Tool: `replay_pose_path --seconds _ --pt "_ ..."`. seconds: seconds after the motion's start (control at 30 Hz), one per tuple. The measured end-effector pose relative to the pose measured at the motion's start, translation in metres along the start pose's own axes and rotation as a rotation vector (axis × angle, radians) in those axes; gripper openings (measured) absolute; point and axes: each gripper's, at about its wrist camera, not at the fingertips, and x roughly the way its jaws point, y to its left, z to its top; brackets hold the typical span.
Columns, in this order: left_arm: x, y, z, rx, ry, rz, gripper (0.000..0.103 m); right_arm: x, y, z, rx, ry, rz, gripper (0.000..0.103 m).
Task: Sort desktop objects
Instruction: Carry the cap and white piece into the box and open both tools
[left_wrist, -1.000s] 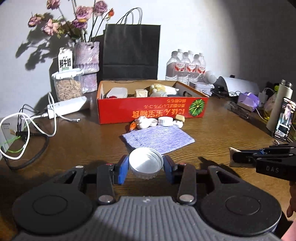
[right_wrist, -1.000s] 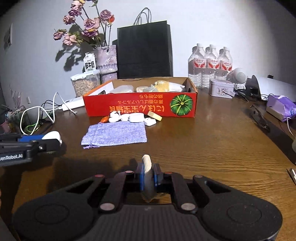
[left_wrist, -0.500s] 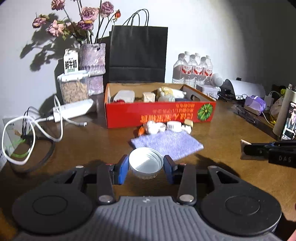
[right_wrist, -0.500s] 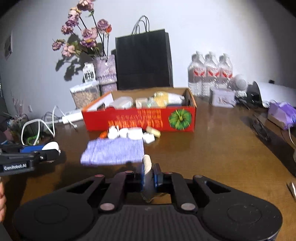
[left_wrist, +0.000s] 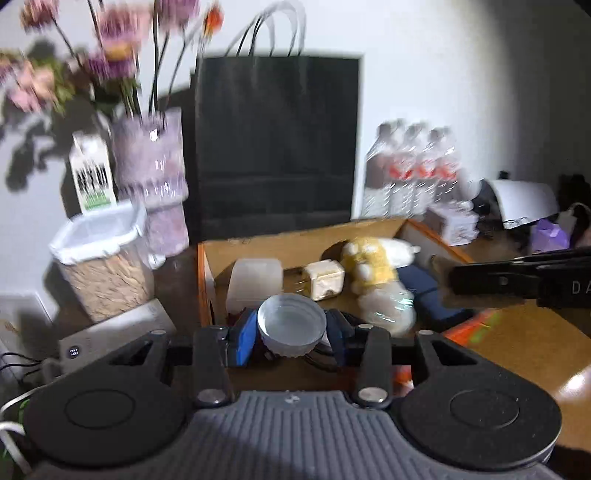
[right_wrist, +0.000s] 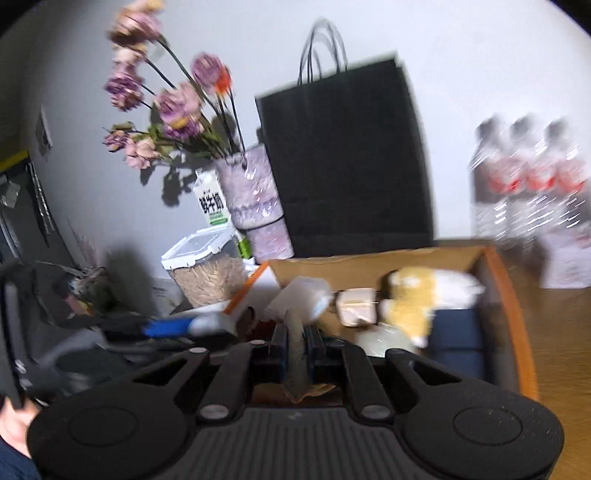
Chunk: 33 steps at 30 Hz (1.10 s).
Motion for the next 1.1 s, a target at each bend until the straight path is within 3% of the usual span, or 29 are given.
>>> replay_pose_path --seconds 0.17,0.3,0.37,0.4,0.47,0.57,0.63,0.77,0.97,1.1 --pt "0.057 0.013 0.009 -0.018 0.167 -0.010 0.042 0.082 -0.009 0.013 0.129 0.123 -0.023 0.010" --pt "0.066 0.021 0.001 -0.040 0.215 -0.020 0.044 0.125 -0.009 0.002 0.130 0.219 -0.071 0.015" --pt "0.063 0.025 -0.001 -0.050 0.212 -0.033 0.057 0.133 -0.013 -0.002 0.180 0.262 -0.041 0.034" --pt "0.059 0.027 -0.001 -0.045 0.203 -0.043 0.066 0.132 -0.014 -0.002 0.201 0.270 -0.004 0.037" --pt "0.055 0.027 0.003 -0.033 0.190 -0.025 0.070 0.126 -0.016 -0.002 0.216 0.251 0.028 0.041" --pt "0.047 0.030 0.007 -0.033 0.183 -0.028 0.071 0.108 -0.019 0.003 0.205 0.220 -0.003 0.046" --pt "0.040 0.030 0.009 -0.046 0.169 -0.011 0.078 0.094 -0.021 0.006 0.199 0.199 -0.030 0.047" --pt "0.023 0.023 0.008 -0.047 0.126 -0.011 0.085 0.057 -0.017 0.004 0.065 0.139 -0.157 0.059" --pt "-0.004 0.006 0.000 -0.057 0.097 0.023 0.096 0.000 -0.011 -0.007 -0.105 0.059 -0.313 0.069" --pt "-0.038 -0.004 -0.008 -0.089 0.037 0.043 0.100 -0.039 -0.006 -0.016 -0.140 -0.012 -0.380 0.073"
